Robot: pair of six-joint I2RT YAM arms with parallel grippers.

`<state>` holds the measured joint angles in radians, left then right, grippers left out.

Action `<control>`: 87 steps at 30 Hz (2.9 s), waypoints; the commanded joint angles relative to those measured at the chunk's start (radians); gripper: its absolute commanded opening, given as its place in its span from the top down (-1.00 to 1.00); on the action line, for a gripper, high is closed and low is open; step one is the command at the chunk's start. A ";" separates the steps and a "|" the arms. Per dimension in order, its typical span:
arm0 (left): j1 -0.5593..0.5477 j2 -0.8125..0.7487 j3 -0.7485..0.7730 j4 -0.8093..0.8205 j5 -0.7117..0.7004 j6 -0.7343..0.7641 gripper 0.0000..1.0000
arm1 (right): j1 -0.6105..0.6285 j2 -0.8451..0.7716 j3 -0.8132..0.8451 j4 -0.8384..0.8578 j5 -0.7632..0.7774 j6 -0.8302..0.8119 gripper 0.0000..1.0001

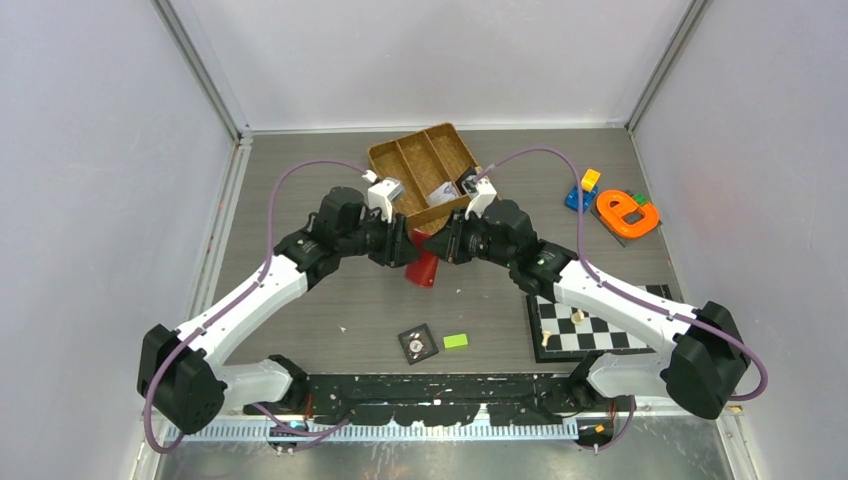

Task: Put the credit cards into the card holder
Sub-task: Open the card holder, then place the card holder at the center of the board.

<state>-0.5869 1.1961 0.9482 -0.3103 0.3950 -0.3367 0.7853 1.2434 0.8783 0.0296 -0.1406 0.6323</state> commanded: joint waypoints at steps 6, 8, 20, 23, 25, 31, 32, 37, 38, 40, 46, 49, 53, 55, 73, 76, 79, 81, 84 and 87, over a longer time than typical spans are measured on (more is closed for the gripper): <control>-0.001 0.023 0.035 -0.059 -0.097 0.019 0.30 | 0.005 -0.033 0.014 0.074 -0.006 -0.021 0.99; -0.002 0.033 0.043 -0.076 -0.111 0.022 0.31 | 0.006 -0.033 0.015 0.070 0.004 -0.028 0.99; -0.002 0.052 0.054 -0.098 -0.128 0.018 0.49 | 0.006 -0.016 0.018 0.035 0.054 -0.066 0.99; -0.001 0.056 0.055 -0.098 -0.125 0.017 0.57 | 0.005 -0.015 0.016 0.033 0.058 -0.068 0.99; -0.001 0.059 0.055 -0.099 -0.114 0.016 0.62 | 0.006 -0.015 0.016 0.033 0.063 -0.069 0.99; -0.002 0.081 0.056 -0.090 -0.075 0.010 0.77 | 0.006 -0.015 0.014 0.030 0.072 -0.075 0.99; -0.002 0.084 0.057 -0.092 -0.074 0.009 0.82 | 0.006 -0.016 0.013 0.030 0.074 -0.076 0.99; -0.001 0.097 0.063 -0.103 -0.075 0.009 1.00 | 0.005 -0.026 0.007 0.025 0.092 -0.079 0.99; -0.002 0.098 0.063 -0.104 -0.078 0.007 1.00 | 0.006 -0.027 0.005 0.024 0.094 -0.080 0.99; -0.001 0.099 0.064 -0.104 -0.082 0.007 1.00 | 0.006 -0.029 0.005 0.021 0.096 -0.082 0.99; -0.001 0.084 0.069 -0.122 -0.117 0.016 1.00 | 0.006 -0.034 0.005 -0.011 0.124 -0.106 0.99; 0.000 0.056 0.073 -0.145 -0.195 0.039 1.00 | 0.006 -0.051 0.014 -0.082 0.187 -0.151 0.99; 0.003 0.011 0.089 -0.169 -0.214 0.096 0.35 | -0.009 -0.104 0.016 -0.150 0.184 -0.218 0.99; 0.007 -0.021 0.085 -0.154 -0.173 0.114 0.04 | -0.035 -0.133 0.013 -0.172 0.113 -0.231 0.99; 0.036 0.001 0.060 0.021 0.408 0.007 -0.50 | -0.192 -0.257 0.020 -0.180 -0.459 -0.159 0.99; 0.036 0.006 0.062 0.009 0.414 0.013 -0.24 | -0.196 -0.263 0.021 -0.182 -0.460 -0.160 0.99; 0.036 0.008 0.064 -0.017 0.389 0.028 -0.20 | -0.199 -0.266 0.024 -0.186 -0.461 -0.162 0.99; 0.036 0.013 0.065 -0.031 0.367 0.034 -0.16 | -0.202 -0.264 0.025 -0.194 -0.459 -0.164 0.99; 0.035 0.031 0.062 -0.029 0.391 0.027 -0.08 | -0.204 -0.262 0.029 -0.211 -0.459 -0.165 0.99; 0.033 0.061 0.064 -0.023 0.440 0.018 0.13 | -0.204 -0.261 0.024 -0.213 -0.452 -0.163 0.99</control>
<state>-0.5556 1.2251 0.9928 -0.3477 0.7643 -0.3111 0.5850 1.0012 0.8730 -0.2008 -0.5716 0.4595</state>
